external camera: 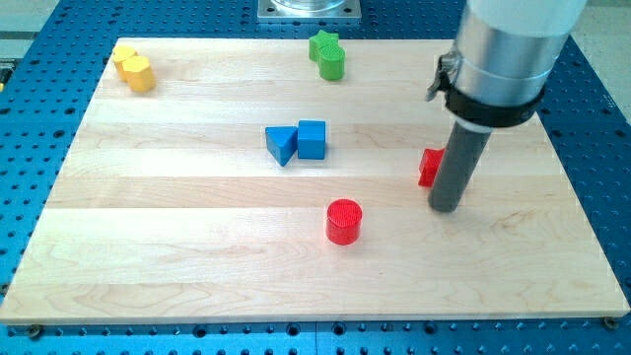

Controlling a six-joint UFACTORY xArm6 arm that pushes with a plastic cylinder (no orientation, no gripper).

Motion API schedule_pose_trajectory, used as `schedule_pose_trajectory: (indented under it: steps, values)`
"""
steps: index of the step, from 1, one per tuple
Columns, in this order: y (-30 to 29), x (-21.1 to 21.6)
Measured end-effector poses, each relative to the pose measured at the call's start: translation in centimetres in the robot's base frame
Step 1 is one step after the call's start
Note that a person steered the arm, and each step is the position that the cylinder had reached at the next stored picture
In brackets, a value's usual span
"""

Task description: Place the red star at the bottom right of the green circle

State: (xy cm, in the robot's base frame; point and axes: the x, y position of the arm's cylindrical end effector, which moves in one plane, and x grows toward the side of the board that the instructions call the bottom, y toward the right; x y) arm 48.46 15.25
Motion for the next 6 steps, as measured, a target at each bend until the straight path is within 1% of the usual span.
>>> schedule_pose_trajectory:
  steps: [1,2,3,4,5,6]
  values:
    - [-0.9,-6.3]
    - [-3.7,-12.8]
    - [-5.4,-15.6]
    - [-2.5,-15.6]
    - [-2.9,-19.4]
    - [-5.8,-19.3]
